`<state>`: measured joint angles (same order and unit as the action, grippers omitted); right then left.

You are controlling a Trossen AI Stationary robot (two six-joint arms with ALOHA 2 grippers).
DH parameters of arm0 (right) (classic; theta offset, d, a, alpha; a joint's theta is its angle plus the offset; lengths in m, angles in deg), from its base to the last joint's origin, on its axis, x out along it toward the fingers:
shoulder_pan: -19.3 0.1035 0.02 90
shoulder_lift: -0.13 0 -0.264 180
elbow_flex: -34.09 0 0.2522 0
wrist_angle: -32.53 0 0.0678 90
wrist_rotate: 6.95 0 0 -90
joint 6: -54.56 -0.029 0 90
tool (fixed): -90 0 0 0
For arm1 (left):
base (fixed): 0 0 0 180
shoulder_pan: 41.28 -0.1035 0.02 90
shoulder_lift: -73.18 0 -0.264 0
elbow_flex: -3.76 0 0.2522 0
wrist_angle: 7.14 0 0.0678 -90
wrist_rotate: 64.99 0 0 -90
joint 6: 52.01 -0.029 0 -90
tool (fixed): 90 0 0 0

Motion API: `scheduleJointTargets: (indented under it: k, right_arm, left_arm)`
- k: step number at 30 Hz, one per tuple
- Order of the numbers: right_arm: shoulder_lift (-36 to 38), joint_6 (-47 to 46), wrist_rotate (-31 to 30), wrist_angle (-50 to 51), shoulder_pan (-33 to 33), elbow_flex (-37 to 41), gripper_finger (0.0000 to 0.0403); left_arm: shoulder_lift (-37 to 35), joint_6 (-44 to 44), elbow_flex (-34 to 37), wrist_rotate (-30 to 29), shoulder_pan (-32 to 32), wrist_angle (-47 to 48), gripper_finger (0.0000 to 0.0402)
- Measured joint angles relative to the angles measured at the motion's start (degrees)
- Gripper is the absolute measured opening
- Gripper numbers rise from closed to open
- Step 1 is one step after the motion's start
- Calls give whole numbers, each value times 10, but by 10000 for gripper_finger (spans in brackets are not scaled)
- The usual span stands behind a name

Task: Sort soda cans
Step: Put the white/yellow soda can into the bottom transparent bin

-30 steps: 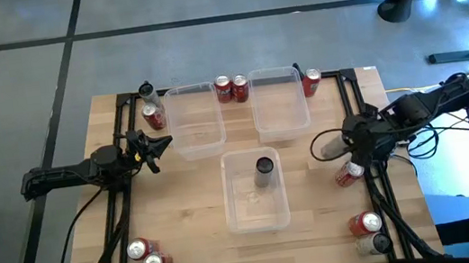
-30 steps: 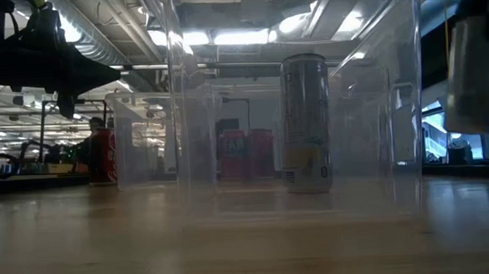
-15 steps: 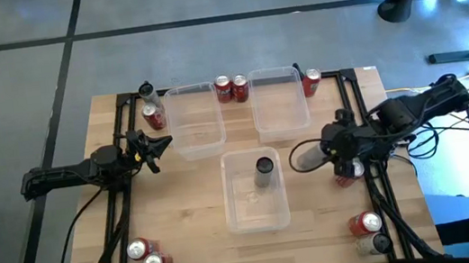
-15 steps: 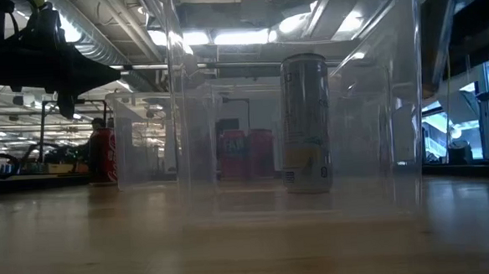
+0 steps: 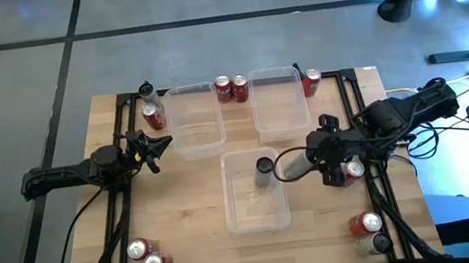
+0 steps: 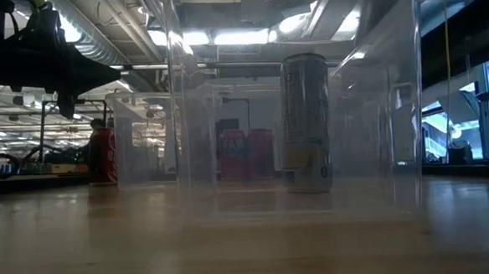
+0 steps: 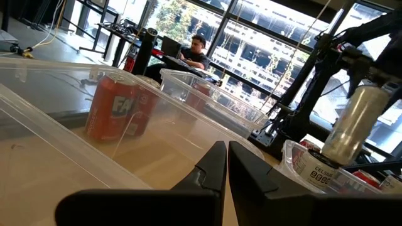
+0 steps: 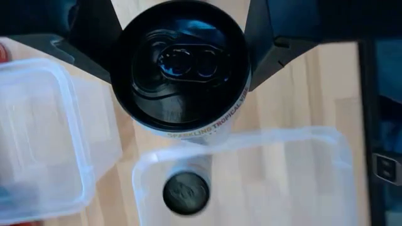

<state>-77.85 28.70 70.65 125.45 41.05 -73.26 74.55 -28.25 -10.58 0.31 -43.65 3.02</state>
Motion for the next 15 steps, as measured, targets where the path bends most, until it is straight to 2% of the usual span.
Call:
scheduleJointTargets:
  k: [4,8,15]
  right_arm:
    - [-8,9,0,-6,0,-31,247]
    - [-9,28,4,-58,0,-37,247]
    - [-34,83,49,-156,0,-38,247]
  left_arm:
    - [0,-1,0,0,0,0,11]
    - [0,-1,0,0,0,0,11]
    - [0,-1,0,0,0,0,11]
